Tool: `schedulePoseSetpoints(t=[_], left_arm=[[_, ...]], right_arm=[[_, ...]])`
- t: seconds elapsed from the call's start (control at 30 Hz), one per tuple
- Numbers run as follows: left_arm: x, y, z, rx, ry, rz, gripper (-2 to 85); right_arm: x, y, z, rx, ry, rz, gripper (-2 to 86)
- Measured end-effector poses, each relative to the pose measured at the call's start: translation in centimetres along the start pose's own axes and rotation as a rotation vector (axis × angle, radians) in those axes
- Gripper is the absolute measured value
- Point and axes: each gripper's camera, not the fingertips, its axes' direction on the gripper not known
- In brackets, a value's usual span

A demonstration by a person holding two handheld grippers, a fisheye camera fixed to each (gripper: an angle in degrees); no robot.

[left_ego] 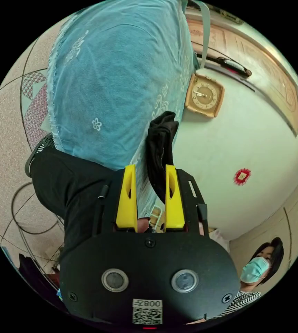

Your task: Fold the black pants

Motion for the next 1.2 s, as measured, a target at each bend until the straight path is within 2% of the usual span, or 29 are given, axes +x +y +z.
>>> schedulePoseSetpoints(t=[0.33, 0.47, 0.7, 0.9, 1.2], left_arm=[[2.2, -2.2, 0.7, -0.071, -0.062, 0.034, 13.2], [2.2, -2.5, 0.9, -0.036, 0.011, 0.006, 13.2], [2.8, -2.2, 0.6, -0.013, 0.029, 0.005, 13.1], [2.3, -1.4, 0.8, -0.009, 0.053, -0.053, 9.4], [5.4, 1.1, 2.1, -0.052, 0.049, 0.061, 6.9]], right_arm=[[-5.3, -2.6, 6.6, -0.003, 0.024, -0.019, 1.3], [-7.4, -3.7, 9.4, -0.001, 0.010, -0.022, 1.2], [-10.7, -5.4, 13.2, -0.009, 0.029, -0.025, 1.1], [-13.3, -6.4, 16.3, 0.005, 0.014, -0.004, 1.2], [-19.0, -7.5, 19.9, 0.028, 0.000, 0.008, 1.3]])
